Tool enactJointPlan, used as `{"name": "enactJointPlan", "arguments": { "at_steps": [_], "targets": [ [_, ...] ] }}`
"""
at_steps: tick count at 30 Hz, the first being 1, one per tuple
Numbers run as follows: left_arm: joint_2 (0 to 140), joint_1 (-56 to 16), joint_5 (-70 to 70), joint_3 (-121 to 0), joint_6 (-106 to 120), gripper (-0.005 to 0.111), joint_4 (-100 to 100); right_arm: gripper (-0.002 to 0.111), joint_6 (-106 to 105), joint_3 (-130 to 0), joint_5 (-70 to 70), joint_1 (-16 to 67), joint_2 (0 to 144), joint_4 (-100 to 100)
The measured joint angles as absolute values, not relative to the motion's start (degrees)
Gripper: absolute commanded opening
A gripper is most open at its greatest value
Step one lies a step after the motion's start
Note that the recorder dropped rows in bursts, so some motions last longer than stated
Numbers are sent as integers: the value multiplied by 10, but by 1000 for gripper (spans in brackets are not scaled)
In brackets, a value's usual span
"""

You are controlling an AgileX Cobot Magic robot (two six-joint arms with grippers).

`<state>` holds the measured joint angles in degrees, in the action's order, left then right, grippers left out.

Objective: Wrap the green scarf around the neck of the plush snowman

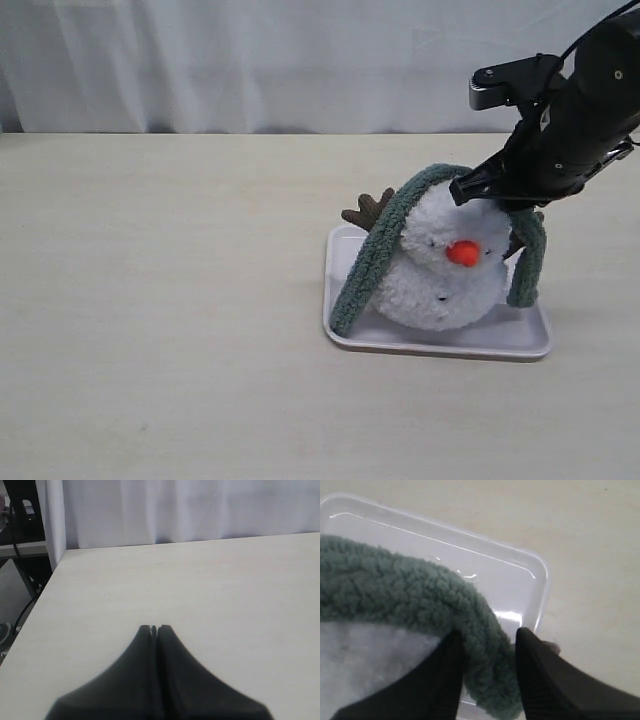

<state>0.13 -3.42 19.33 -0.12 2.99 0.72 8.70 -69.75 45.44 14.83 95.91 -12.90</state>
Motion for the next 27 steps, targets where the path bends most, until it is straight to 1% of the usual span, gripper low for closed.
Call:
{"name": "enactJointPlan", "arguments": {
  "at_steps": [4,7,14,19,21,25,27],
  "targets": [
    [1,-34,193,-1,30,0,7,38,71,-711,498,148,958,-126],
    [1,-34,193,-1,30,0,7,38,65,-718,505,148,947,-125],
    [1,-34,193,-1,30,0,7,38,48,-719,525,148,883,-125],
    [1,-34,193,-1,30,0,7,38,14,-715,613,148,847,-125],
    [1,-34,193,-1,30,0,7,41,-5,-681,625,148,836,-125],
    [1,-34,193,-1,30,0,7,58,-12,-602,554,148,831,-125],
    [1,-34,193,-1,30,0,7,60,-12,-567,518,148,833,-125]
  ]
}}
